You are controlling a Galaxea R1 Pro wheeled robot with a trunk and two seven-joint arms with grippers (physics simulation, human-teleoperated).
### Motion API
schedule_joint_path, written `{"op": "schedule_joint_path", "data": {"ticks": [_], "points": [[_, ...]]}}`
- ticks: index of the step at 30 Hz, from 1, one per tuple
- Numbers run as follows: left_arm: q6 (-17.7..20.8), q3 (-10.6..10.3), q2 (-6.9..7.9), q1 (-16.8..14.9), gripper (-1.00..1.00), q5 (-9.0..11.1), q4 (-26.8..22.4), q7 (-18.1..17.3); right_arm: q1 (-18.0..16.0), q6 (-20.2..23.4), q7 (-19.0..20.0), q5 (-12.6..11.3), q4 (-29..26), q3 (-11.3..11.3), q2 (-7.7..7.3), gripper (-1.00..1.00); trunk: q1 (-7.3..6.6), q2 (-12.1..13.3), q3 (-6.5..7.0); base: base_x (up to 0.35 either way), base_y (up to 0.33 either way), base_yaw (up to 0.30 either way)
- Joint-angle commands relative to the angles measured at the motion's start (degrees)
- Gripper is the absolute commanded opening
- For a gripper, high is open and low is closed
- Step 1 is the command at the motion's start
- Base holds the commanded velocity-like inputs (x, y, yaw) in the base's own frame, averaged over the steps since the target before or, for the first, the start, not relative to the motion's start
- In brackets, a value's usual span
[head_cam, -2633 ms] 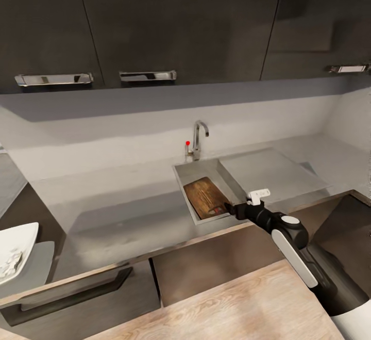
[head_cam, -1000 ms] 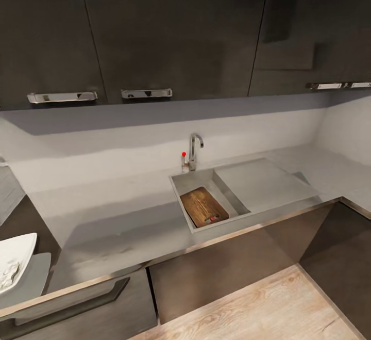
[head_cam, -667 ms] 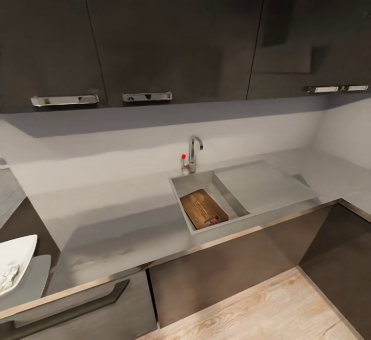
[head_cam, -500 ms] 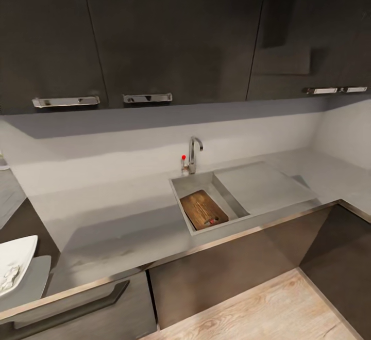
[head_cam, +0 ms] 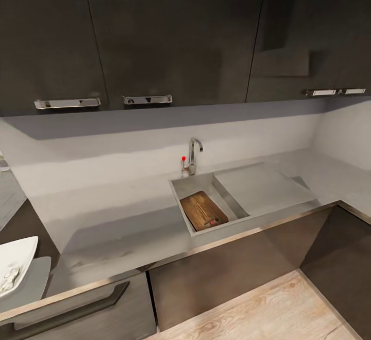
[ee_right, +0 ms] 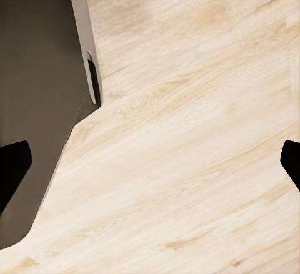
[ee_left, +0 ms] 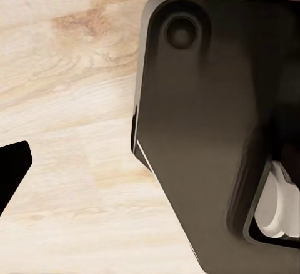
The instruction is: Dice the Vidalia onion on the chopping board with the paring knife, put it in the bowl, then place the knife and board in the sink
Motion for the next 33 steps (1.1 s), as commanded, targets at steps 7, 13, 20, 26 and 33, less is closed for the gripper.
{"op": "schedule_joint_path", "data": {"ticks": [7,13,20,26,33], "points": [[-0.20,0.25,-0.02,-0.03,1.00,0.35,0.04,-0.01,0.02,-0.03,-0.19,-0.57,-0.12,0.63,-0.01,1.00,0.03,-0.11,-0.09,0.000,0.000,0.000],[-0.20,0.25,-0.02,-0.04,1.00,0.35,0.04,-0.01,0.02,-0.03,-0.19,-0.57,-0.12,0.64,-0.01,1.00,0.03,-0.11,-0.09,0.000,0.000,0.000],[-0.21,0.25,-0.02,-0.04,1.00,0.35,0.04,-0.01,0.02,-0.03,-0.19,-0.57,-0.12,0.64,-0.01,1.00,0.03,-0.11,-0.09,0.000,0.000,0.000],[-0.21,0.25,-0.02,-0.04,1.00,0.35,0.04,-0.01,0.02,-0.03,-0.19,-0.57,-0.12,0.62,-0.01,1.00,0.03,-0.11,-0.09,0.000,0.000,0.000],[-0.21,0.25,-0.02,-0.04,1.00,0.35,0.04,-0.01,0.02,-0.03,-0.19,-0.57,-0.12,0.58,-0.01,1.00,0.03,-0.11,-0.09,0.000,0.000,0.000]]}}
